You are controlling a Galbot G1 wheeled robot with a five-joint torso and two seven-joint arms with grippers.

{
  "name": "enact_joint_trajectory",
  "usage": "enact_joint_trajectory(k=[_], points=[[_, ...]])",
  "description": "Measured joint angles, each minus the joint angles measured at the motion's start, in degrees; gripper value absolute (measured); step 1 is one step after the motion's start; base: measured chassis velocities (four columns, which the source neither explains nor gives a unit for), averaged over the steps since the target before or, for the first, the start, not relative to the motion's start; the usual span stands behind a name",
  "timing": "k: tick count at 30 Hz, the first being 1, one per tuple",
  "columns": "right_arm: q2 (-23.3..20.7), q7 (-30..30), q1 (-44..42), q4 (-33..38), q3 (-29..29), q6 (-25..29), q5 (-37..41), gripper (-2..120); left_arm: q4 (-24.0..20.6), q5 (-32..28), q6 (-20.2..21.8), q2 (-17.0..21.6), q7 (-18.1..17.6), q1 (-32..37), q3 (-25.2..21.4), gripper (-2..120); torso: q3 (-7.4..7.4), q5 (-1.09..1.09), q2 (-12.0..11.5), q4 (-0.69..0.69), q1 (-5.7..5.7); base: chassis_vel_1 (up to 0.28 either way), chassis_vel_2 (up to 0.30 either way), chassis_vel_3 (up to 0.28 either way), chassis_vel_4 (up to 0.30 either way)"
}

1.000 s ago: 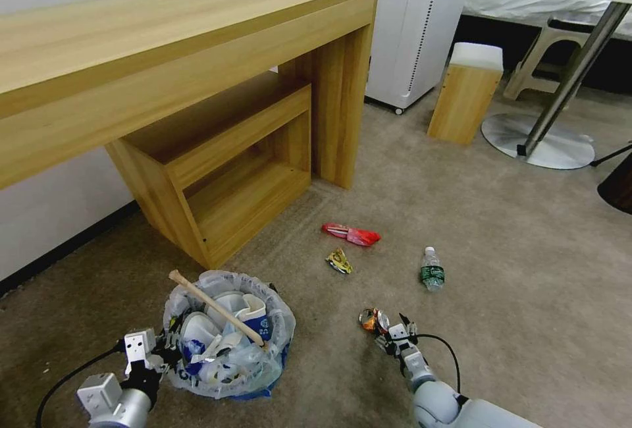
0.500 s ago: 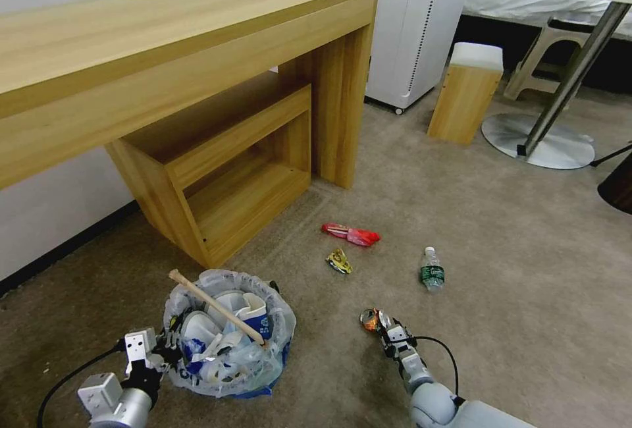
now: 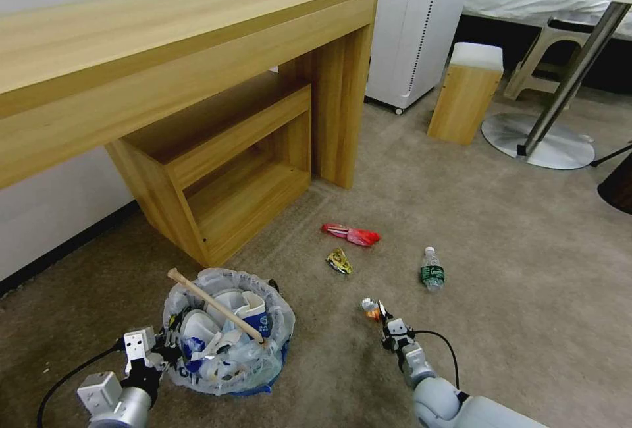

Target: Pick up the trash bin and place the garbage on the floor into it.

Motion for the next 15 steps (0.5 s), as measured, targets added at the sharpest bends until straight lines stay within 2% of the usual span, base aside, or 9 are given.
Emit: enact_joint_trajectory(k=[3,6,7,9,10,13,14,15], points=[[-2.35,-2.44,0.83,4.81,1.11,2.81,-0.13,5,0.13,-0.02,0.00,0.09,0.00,-0.07,-0.12,3,0.01,0.00,0.00,-0.01,0.00,0.000,0.000,0.000,0.000],[-5.99,-6.75,4.83,13.39,1.45,6.30,-0.09,5,0.12,-0.06,0.04,0.13,0.00,-0.17,-0.14,3,0.01,-0.01,0.00,0.00,0.00,0.000,0.000,0.000,0.000],[-5.99,-6.75,4.83,13.39,1.45,6.30,-0.09,5,0.12,-0.06,0.04,0.13,0.00,-0.17,-0.14,3,0.01,-0.01,0.00,0.00,0.00,0.000,0.000,0.000,0.000],[-8.50,-10.27,10.09,20.06,-0.22,8.08,1.00,5,-0.20,-0.06,0.27,0.13,-0.01,-0.25,0.03,3,0.00,-0.01,0.00,0.01,0.00,0.000,0.000,0.000,0.000],[-8.50,-10.27,10.09,20.06,-0.22,8.08,1.00,5,-0.20,-0.06,0.27,0.13,-0.01,-0.25,0.03,3,0.00,-0.01,0.00,0.01,0.00,0.000,0.000,0.000,0.000],[-10.89,-15.23,19.45,25.77,-7.94,9.58,4.61,5,-0.98,-0.07,0.73,0.08,-0.05,-0.31,0.23,3,0.00,0.00,0.00,0.01,0.00,0.000,0.000,0.000,0.000],[-10.89,-15.23,19.45,25.77,-7.94,9.58,4.61,5,-0.98,-0.07,0.73,0.08,-0.05,-0.31,0.23,3,0.00,0.00,0.00,0.01,0.00,0.000,0.000,0.000,0.000],[-11.02,-16.65,23.43,26.85,-11.99,9.92,6.23,5,-1.38,-0.06,0.95,0.04,-0.12,-0.38,0.24,3,0.00,-0.01,0.00,0.00,0.00,0.000,0.000,0.000,0.000]])
